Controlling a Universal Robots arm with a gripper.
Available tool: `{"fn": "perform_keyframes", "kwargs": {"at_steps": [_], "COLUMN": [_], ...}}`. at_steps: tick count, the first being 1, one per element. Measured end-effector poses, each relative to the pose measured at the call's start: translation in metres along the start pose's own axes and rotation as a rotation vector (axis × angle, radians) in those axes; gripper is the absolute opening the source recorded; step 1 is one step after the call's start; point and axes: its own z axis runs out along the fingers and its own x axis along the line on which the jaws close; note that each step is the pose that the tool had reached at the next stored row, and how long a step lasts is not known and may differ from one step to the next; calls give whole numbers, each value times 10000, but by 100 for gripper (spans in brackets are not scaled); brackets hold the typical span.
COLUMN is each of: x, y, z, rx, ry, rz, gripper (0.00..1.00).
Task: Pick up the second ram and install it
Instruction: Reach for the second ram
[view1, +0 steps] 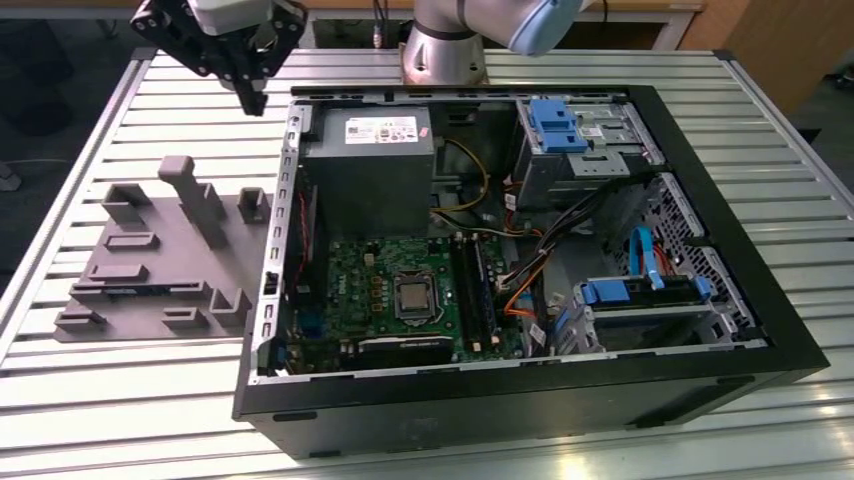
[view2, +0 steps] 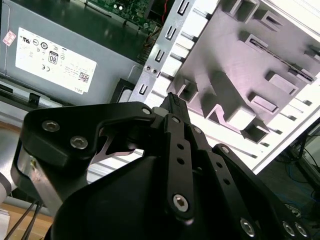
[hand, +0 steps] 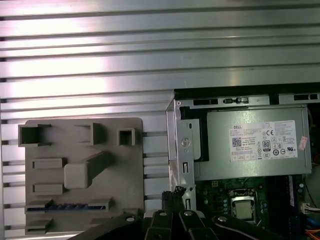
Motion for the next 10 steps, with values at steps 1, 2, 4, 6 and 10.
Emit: {"fn": "perform_keyframes", "kwargs": {"at_steps": [1,2,4,6,10], "x": [15,30,59,88,149], "y": [-1,-2,-4,-7,-11], "z": [0,0,-1,-2,-2], "rx": [0,0,0,0,0], "ry": [0,0,0,0,0], "rz": [0,0,1,1,0], "gripper": [11,11,11,11,11]}}
